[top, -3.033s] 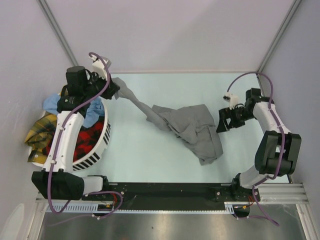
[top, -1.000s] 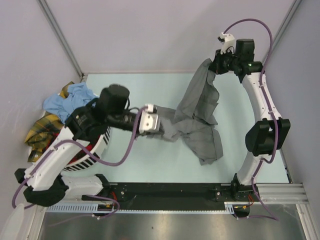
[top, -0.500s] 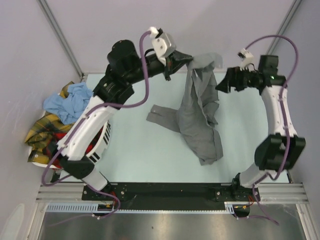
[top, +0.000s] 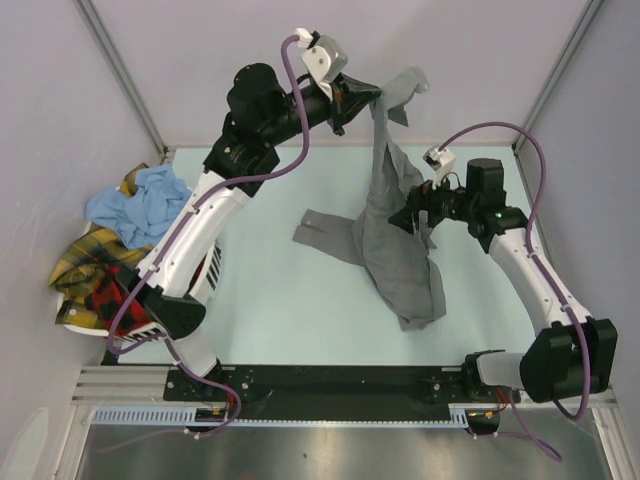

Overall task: Fold and stack the long sleeve shirts
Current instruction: Flatten the shirt out

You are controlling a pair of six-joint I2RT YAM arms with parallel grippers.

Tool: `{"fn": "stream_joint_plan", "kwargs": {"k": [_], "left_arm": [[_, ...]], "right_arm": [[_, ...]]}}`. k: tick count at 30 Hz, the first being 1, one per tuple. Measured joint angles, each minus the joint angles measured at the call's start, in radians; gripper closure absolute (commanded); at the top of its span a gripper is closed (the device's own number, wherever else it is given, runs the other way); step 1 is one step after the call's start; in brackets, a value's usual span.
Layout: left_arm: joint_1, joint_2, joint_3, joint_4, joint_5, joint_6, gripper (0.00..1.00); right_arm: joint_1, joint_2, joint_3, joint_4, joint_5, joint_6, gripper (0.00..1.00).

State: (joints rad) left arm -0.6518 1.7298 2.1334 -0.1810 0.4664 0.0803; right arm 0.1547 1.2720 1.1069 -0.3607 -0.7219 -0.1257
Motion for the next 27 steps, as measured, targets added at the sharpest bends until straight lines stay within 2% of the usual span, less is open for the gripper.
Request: {"fn": "stream_joint_plan", "kwargs": {"k": [3, 6, 7, 8, 14, 16, 18, 19, 20, 22, 23, 24, 25, 27], "left_arm": [[0.003, -0.002, 0.0, 0.001, 0.001, -0.002, 1.0], [0.006, -0.005, 0.0, 0.001, 0.006, -0.002, 1.0], [0.007, -0.007, 0.0, 0.001, 0.009, -0.003, 1.0], [0.008, -0.008, 0.0, 0.001, 0.012, -0.005, 1.0], [0.013, -0.01, 0.0, 0.007, 0.092, -0.032, 1.0], [-0.004, -0.01, 0.004, -0.021, 0.151, -0.024, 1.0], [-0.061, -0.008, 0.021, -0.121, 0.2, 0.047, 0.95], [-0.106, -0.005, 0.031, -0.18, 0.22, 0.092, 0.89], [-0.15, -0.003, 0.033, -0.229, 0.239, 0.131, 0.76], [-0.253, 0.005, 0.026, -0.327, 0.283, 0.209, 0.61], [-0.295, 0.006, 0.01, -0.367, 0.301, 0.236, 0.58], [-0.31, 0.007, -0.007, -0.391, 0.308, 0.255, 0.54], [-0.307, 0.005, -0.048, -0.402, 0.307, 0.27, 0.45], [-0.246, 0.005, -0.126, -0.381, 0.299, 0.279, 0.38]], "right_arm": [[-0.001, 0.041, 0.0, 0.052, 0.06, 0.023, 0.22], [-0.003, 0.047, 0.0, 0.08, 0.092, 0.029, 0.49], [0.0, 0.047, 0.0, 0.093, 0.098, 0.034, 0.88], [0.002, 0.047, 0.0, 0.106, 0.101, 0.035, 1.0], [-0.032, 0.08, 0.051, 0.083, 0.09, 0.049, 1.0], [-0.121, 0.064, 0.054, 0.071, 0.055, 0.056, 1.0], [-0.256, 0.04, 0.055, 0.054, 0.021, 0.066, 1.0], [-0.325, 0.027, 0.058, 0.044, 0.004, 0.069, 1.0], [-0.382, 0.016, 0.06, 0.035, -0.008, 0.071, 1.0], [-0.5, -0.011, 0.067, 0.004, -0.052, 0.068, 1.0], [-0.543, -0.024, 0.07, -0.02, -0.071, 0.055, 1.0], [-0.567, -0.033, 0.073, -0.042, -0.089, 0.04, 1.0], [-0.585, -0.041, 0.074, -0.072, -0.111, 0.019, 1.0], [-0.599, -0.046, 0.074, -0.12, -0.127, -0.015, 1.0]]}}
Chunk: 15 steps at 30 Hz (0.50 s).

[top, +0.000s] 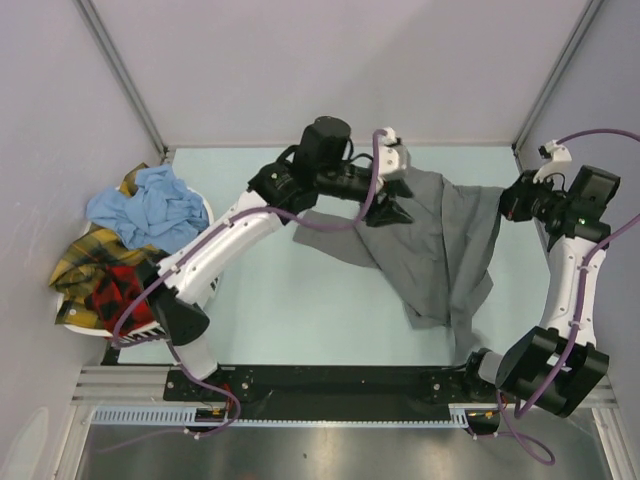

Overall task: Fold and stack the long sleeve shirts
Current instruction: Flatten the shirt out

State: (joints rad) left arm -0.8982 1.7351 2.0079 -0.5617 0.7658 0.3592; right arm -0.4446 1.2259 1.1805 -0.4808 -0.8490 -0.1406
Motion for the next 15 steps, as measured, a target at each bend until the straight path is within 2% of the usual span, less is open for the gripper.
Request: {"fn": "stream_joint_plan", "kwargs": {"k": [2, 7, 10, 15], "left_arm": [[0.116, 0.01, -0.103, 0.045, -0.019, -0.012, 0.17], [0.359, 0.228, -0.138, 0.067, -0.106, -0.016, 0.01], [0.405, 0.428, -0.079, 0.018, -0.17, -0.01, 0.01], [0.375, 0.619, 0.013, -0.055, -0.192, -0.01, 0.01]], "right_arm": [[-0.01, -0.001, -0.001, -0.05, -0.006, -0.04, 1.0], [-0.023, -0.001, -0.019, -0.13, -0.001, -0.125, 1.0], [-0.024, 0.001, -0.029, -0.175, 0.014, -0.166, 1.0], [-0.024, 0.023, -0.033, -0.22, 0.045, -0.206, 1.0]]}}
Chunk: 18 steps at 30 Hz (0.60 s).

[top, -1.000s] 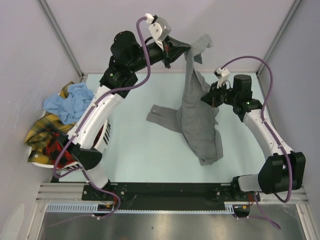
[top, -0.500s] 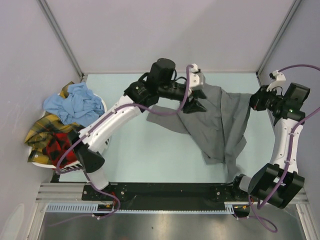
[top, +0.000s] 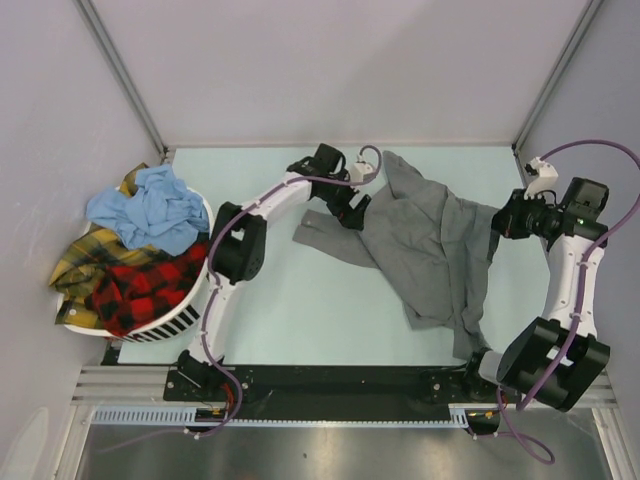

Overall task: Fold and stack the long sleeve shirts
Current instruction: Flatten the shirt out

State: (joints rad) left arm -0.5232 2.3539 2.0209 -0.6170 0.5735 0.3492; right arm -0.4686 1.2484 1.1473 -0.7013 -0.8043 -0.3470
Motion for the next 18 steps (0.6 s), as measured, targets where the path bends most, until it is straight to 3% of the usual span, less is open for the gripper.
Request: {"fn": "stream_joint_plan", "kwargs": {"k": [2, 5, 6, 7, 9, 11, 15, 16, 17, 18], "left_arm": [[-0.021, 0.034, 0.03, -0.016, 0.002, 0.0, 0.07], [-0.053, 0.044, 0.051, -0.023, 0.006, -0.006, 0.63], [-0.061, 0.044, 0.056, -0.024, 0.006, -0.009, 0.94], [-0.069, 0.044, 0.061, -0.025, 0.006, -0.008, 1.0], [-0.081, 0.035, 0.044, -0.021, 0.005, 0.0, 1.0], [-0.085, -0.029, -0.072, -0.008, 0.003, -0.001, 1.0], [-0.074, -0.439, -0.647, 0.042, -0.041, 0.011, 1.0], [-0.078, -0.53, -0.723, 0.022, -0.05, 0.012, 0.97], [-0.092, -0.632, -0.798, 0.018, -0.063, 0.015, 0.87], [-0.12, -0.721, -0.854, 0.014, -0.078, 0.018, 0.6]], "right_arm": [[0.002, 0.013, -0.002, -0.007, 0.014, -0.008, 1.0], [0.014, 0.035, -0.005, -0.008, 0.035, -0.014, 1.0], [0.02, 0.041, -0.005, -0.005, 0.041, -0.013, 1.0], [0.029, 0.049, -0.005, -0.002, 0.049, -0.013, 1.0], [0.054, 0.066, -0.005, 0.008, 0.066, -0.008, 1.0], [0.076, 0.08, -0.005, 0.021, 0.078, -0.002, 1.0], [0.124, 0.121, -0.001, 0.061, 0.09, 0.019, 1.0], [0.13, 0.132, 0.001, 0.066, 0.09, 0.023, 1.0], [0.138, 0.148, 0.005, 0.067, 0.089, 0.027, 1.0], [0.142, 0.161, 0.007, 0.067, 0.088, 0.028, 1.0]]}}
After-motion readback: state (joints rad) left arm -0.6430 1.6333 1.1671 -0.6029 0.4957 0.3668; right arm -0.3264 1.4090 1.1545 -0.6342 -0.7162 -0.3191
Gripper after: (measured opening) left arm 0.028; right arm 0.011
